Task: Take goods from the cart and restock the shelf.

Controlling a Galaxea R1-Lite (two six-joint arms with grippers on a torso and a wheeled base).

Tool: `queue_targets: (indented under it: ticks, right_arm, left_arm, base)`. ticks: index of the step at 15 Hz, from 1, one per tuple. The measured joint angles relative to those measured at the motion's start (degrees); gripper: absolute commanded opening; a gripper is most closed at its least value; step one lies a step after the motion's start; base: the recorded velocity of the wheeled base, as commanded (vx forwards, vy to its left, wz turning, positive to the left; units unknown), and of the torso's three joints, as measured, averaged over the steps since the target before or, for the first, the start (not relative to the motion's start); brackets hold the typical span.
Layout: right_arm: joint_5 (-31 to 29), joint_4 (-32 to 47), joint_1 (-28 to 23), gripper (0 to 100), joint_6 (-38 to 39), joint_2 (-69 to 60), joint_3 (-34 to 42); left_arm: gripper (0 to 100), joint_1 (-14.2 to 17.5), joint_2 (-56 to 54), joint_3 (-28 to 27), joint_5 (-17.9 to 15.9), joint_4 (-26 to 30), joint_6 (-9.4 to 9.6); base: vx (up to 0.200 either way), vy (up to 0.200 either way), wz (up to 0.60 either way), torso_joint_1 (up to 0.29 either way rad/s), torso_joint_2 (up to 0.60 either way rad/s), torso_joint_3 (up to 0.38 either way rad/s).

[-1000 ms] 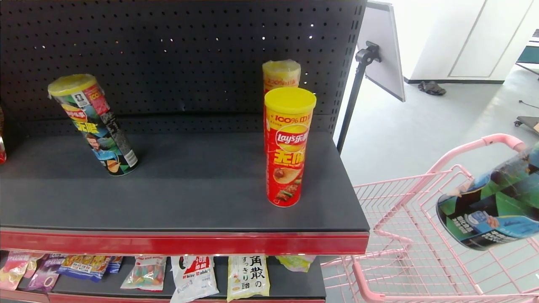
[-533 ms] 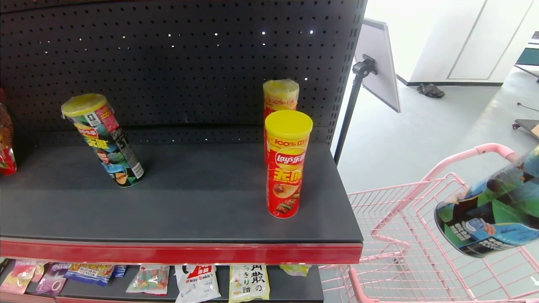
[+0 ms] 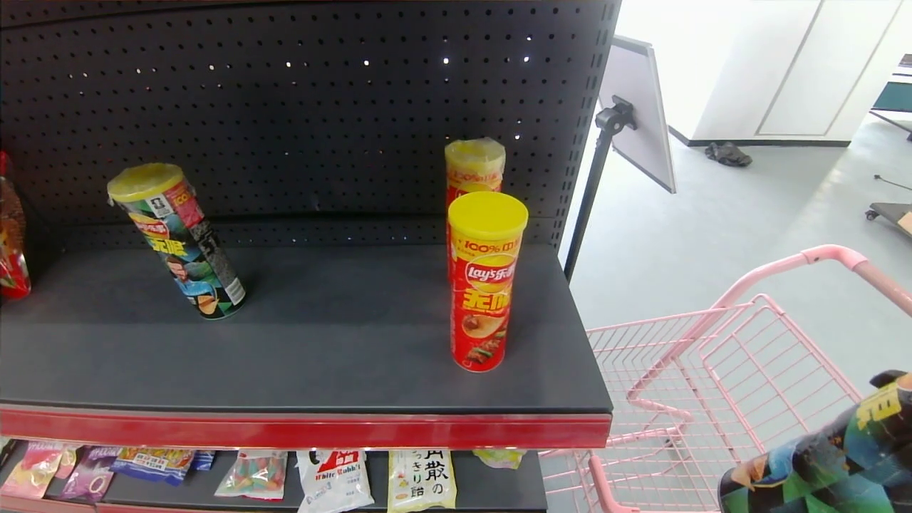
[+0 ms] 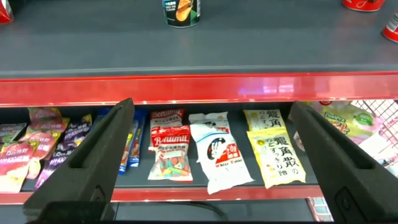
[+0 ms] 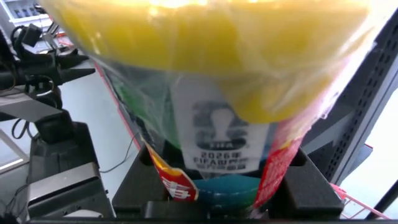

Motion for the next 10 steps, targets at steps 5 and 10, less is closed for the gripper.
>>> queue_targets:
  ticks: [5, 10]
  right_arm:
    - [0.0, 0.0, 0.1, 0, 0.0, -1.2, 1.5]
    - [0.0, 0.4, 0.0, 0, -0.7, -3.0, 3.9]
  left_arm:
    - [100, 0.0, 0.0, 0.0, 0.0, 0.0, 0.0]
    - [100, 0.0, 0.0, 0.0, -0.1, 0.0, 0.11]
  base:
    - [0.0, 0.0, 0.0, 0.0, 0.0, 0.0]
    - [0.0, 0.0, 0.0, 0.0, 0.0, 0.0]
